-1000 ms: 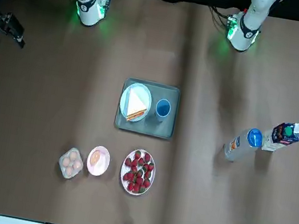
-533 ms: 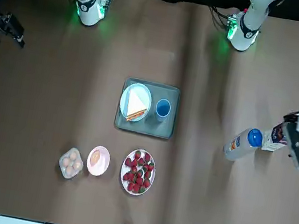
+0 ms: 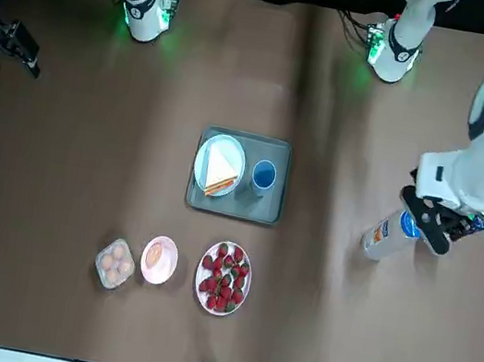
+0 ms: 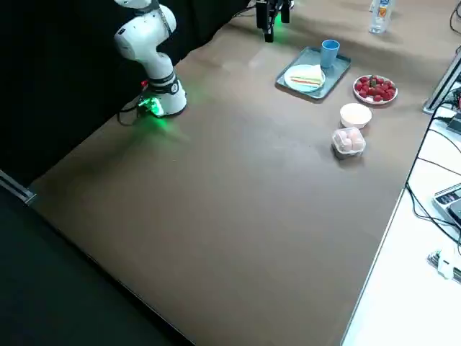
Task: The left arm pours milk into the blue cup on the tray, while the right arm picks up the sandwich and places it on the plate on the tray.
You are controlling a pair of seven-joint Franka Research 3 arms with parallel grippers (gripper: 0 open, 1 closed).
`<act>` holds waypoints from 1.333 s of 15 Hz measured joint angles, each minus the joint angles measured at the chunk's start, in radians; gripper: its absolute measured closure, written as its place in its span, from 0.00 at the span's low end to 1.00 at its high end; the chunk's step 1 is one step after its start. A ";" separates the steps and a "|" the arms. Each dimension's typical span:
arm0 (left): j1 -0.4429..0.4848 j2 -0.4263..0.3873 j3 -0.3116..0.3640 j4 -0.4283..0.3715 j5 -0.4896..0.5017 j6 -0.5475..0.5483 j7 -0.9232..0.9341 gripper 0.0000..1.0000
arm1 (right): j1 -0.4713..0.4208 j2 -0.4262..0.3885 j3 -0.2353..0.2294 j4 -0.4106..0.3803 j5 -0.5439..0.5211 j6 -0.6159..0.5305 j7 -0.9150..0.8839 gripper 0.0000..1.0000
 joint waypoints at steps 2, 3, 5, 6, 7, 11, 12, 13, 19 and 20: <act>-0.029 -0.018 -0.004 0.000 0.004 -0.009 -0.139 0.01 | 0.000 0.000 0.000 0.000 0.000 0.000 0.000 0.00; -0.035 -0.024 -0.004 0.000 0.004 -0.010 -0.186 0.01 | 0.000 0.000 0.000 0.000 0.000 0.000 0.000 0.00; -0.051 -0.035 -0.005 0.000 0.004 -0.012 -0.284 0.01 | 0.000 0.001 0.000 0.000 0.000 0.000 0.000 0.00; -0.059 -0.040 -0.006 0.000 0.004 -0.012 -0.335 0.01 | 0.000 0.001 0.000 0.000 0.000 0.000 0.000 0.00; -0.064 -0.046 -0.007 0.000 0.000 -0.013 -0.383 0.01 | 0.000 0.001 0.000 0.000 0.000 0.000 0.000 0.00; -0.064 -0.066 -0.017 0.000 -0.049 -0.038 -0.514 0.01 | 0.000 0.001 0.000 0.000 0.000 0.000 0.000 0.00; -0.063 -0.069 -0.017 0.000 -0.052 -0.049 -0.522 0.01 | 0.000 0.001 0.000 0.000 0.000 0.000 0.000 0.00; -0.062 -0.073 -0.017 0.001 -0.056 -0.060 -0.541 0.01 | 0.000 0.001 0.000 0.000 -0.001 0.000 -0.001 0.00; -0.003 -0.101 -0.013 0.001 -0.105 -0.096 -0.633 0.01 | 0.000 0.001 0.000 0.000 -0.001 0.000 -0.001 0.00; 0.021 -0.099 -0.011 0.000 -0.115 -0.096 -0.630 0.01 | 0.000 0.001 0.000 0.000 -0.001 0.000 -0.001 0.00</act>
